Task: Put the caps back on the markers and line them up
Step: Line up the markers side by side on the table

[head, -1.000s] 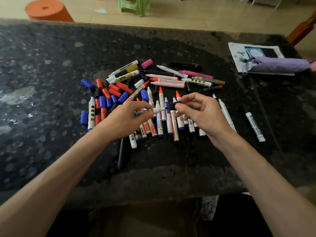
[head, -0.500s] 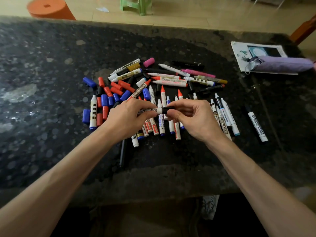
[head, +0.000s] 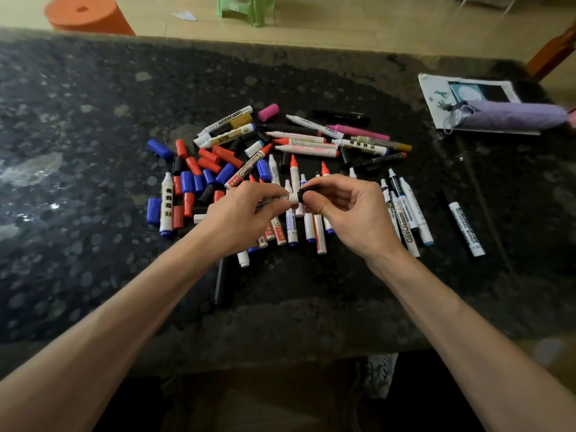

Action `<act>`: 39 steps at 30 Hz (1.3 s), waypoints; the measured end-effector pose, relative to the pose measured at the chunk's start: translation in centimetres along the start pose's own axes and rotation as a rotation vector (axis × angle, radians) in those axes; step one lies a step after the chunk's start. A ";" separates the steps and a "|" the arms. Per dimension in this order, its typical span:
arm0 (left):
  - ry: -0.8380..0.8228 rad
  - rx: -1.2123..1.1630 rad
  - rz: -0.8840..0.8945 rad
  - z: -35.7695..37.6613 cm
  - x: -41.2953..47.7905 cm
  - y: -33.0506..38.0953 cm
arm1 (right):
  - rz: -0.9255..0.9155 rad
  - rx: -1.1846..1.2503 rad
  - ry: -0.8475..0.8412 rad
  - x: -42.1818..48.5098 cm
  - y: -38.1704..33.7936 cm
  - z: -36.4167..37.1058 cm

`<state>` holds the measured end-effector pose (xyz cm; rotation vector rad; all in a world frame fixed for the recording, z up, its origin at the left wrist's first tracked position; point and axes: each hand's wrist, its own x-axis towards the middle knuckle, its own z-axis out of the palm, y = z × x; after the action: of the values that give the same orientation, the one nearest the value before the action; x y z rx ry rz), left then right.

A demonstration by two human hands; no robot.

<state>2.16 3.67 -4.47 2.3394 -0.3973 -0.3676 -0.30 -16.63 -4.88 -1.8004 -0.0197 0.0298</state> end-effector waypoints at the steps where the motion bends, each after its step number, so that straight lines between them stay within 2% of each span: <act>1: -0.005 -0.035 0.018 0.1 0.0 0.1 | 0.024 0.055 0.015 0.0 -0.1 0.0; 7: -0.039 -0.241 0.058 1.3 0.1 1.6 | 0.100 0.156 0.017 -0.3 -0.1 0.1; 11: -0.003 -0.181 0.065 1.8 0.6 1.6 | 0.173 0.157 0.135 0.3 0.0 -3.0; 13: 0.017 -0.178 0.083 1.9 0.8 1.5 | 0.174 -0.009 0.216 0.5 0.3 -5.7; 15: 0.014 -0.190 0.090 1.9 1.0 1.6 | 0.119 -0.375 0.284 0.5 1.1 -8.7; 17: 0.012 -0.190 0.095 2.0 1.1 1.7 | 0.139 -0.679 0.391 0.1 1.7 -11.4; 19: 0.015 -0.177 0.105 2.0 1.1 1.8 | 0.231 -0.843 0.487 -0.5 2.5 -13.4; 23: 0.033 -0.124 0.133 1.9 1.2 1.6 | 0.332 -1.072 0.507 -1.1 4.0 -15.2; 29: 0.034 -0.103 0.141 1.7 0.9 1.7 | 0.344 -1.104 0.520 -0.3 4.7 -15.0; 33: 0.033 -0.109 0.128 1.4 0.9 1.7 | 0.277 -1.094 0.497 -0.1 4.8 -14.6; 39: 0.041 -0.118 0.118 1.3 0.9 1.9 | 0.283 -0.863 0.280 0.1 4.4 -13.8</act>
<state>2.19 1.24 -4.14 2.1938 -0.4789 -0.2781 0.24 -31.04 -6.04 -2.6395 0.4897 -0.0360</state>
